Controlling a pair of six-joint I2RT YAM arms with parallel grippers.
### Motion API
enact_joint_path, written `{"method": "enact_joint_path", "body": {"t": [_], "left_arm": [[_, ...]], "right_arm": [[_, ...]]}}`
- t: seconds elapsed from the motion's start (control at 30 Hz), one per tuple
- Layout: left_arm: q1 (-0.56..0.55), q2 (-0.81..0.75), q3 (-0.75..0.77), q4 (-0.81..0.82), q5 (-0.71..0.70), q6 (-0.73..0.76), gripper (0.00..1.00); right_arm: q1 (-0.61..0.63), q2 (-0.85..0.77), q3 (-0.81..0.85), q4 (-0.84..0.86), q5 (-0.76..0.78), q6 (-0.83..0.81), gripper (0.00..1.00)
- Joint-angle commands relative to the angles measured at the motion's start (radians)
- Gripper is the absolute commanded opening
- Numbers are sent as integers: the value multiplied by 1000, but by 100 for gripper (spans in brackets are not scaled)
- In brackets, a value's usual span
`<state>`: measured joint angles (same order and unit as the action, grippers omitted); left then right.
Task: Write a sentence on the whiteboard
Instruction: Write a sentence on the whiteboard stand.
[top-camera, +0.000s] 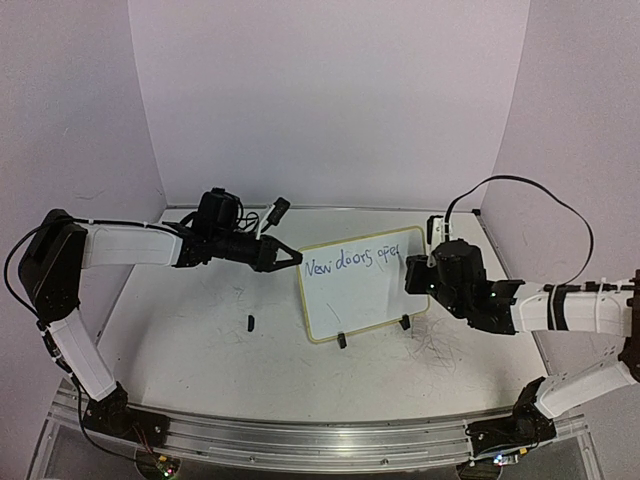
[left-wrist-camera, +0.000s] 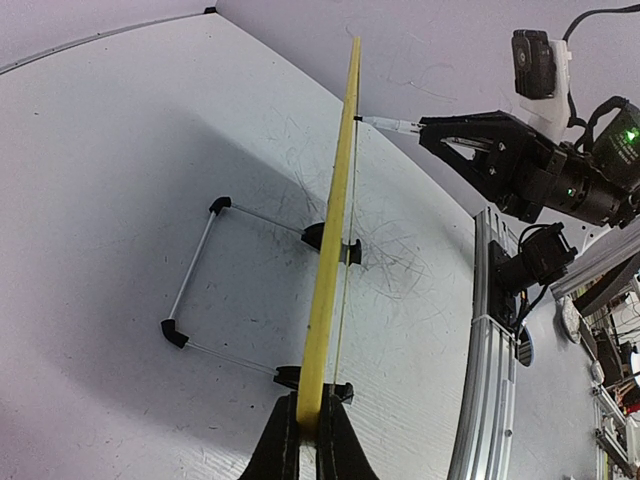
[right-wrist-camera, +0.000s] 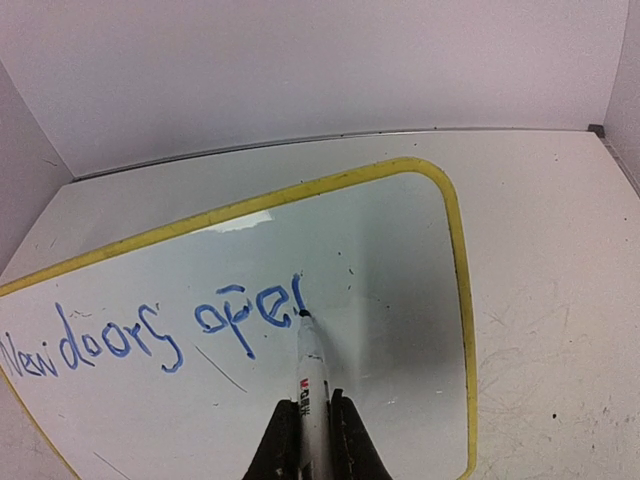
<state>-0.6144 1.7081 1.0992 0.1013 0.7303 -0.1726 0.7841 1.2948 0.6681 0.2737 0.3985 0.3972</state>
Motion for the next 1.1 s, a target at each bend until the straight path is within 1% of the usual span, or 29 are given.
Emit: {"method": "enact_joint_path", "body": {"t": [0.0,0.57,0.87,1.07], "left_arm": [[-14,-28,-7,-60,-6,42,0],[-15,-28,-9,-62,-8,44,0],[-15,-25,-7,-62,-5,44,0],[-15,-25,-8,-61,-5,44,0]], "right_arm": [[-5,-12,0,-13,-3,9,0],[-6,23,75,36,33,-34,0],[-8,15,66,14,84,-12,0],[-8,9,53,-4,81,2,0]]}}
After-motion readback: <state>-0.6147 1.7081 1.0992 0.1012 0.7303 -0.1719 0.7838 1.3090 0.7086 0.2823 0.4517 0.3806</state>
